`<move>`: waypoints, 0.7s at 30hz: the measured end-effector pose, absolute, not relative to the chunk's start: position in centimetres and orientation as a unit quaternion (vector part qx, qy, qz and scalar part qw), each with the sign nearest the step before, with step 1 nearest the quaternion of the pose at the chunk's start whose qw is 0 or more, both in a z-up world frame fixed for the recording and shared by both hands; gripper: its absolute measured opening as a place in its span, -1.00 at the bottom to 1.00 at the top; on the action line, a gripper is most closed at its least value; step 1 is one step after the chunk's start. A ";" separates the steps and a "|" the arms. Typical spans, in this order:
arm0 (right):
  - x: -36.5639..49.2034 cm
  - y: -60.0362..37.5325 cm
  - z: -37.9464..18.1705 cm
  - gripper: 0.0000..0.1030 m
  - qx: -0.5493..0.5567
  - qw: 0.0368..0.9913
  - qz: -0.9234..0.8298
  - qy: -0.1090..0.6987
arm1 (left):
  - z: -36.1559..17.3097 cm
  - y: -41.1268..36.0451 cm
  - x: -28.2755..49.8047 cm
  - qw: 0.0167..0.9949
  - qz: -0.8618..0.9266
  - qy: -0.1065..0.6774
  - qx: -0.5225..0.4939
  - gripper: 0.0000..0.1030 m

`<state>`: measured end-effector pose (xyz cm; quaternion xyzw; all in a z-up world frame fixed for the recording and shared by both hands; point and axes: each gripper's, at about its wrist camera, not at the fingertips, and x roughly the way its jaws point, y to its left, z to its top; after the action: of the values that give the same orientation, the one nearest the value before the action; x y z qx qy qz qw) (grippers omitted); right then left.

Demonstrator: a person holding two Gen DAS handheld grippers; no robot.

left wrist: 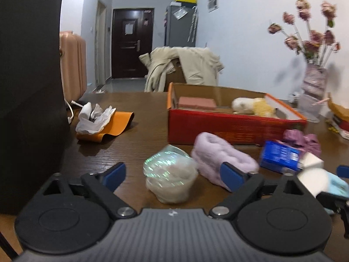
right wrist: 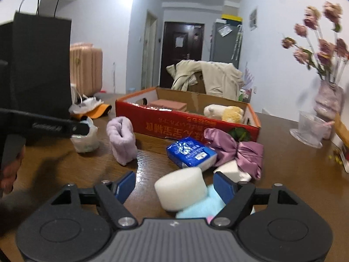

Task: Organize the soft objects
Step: 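Grasp the clear plastic bag with the left gripper while the right grasps the white foam ball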

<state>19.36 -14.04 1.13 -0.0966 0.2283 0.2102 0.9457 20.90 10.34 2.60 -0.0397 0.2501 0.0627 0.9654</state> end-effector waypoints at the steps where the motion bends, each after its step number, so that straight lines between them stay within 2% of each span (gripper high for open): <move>1: 20.1 -13.7 1.0 0.45 -0.102 0.943 0.209 0.237 | 2.4 10.7 21.5 0.964 0.063 0.256 -0.044 0.54; 4: 22.0 -12.9 0.4 0.09 -0.106 0.938 0.207 0.258 | 1.6 11.7 22.7 0.958 0.044 0.274 -0.069 0.04; 5: 22.4 -12.9 0.2 0.04 -0.105 0.935 0.208 0.266 | 1.5 11.8 22.8 0.957 0.041 0.278 -0.073 -0.07; 8: 22.6 -13.1 0.3 -0.01 -0.098 0.934 0.216 0.268 | 1.8 11.8 22.2 0.957 0.034 0.278 -0.076 -0.22; 21: 19.4 -16.2 4.2 -0.02 -0.023 0.938 0.268 0.217 | 7.3 9.0 17.7 0.972 0.001 0.219 -0.085 -0.23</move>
<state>19.43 -16.21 4.19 -0.0226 0.2170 0.2678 0.9384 17.69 8.95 7.26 -0.0847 0.2191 0.0008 0.9720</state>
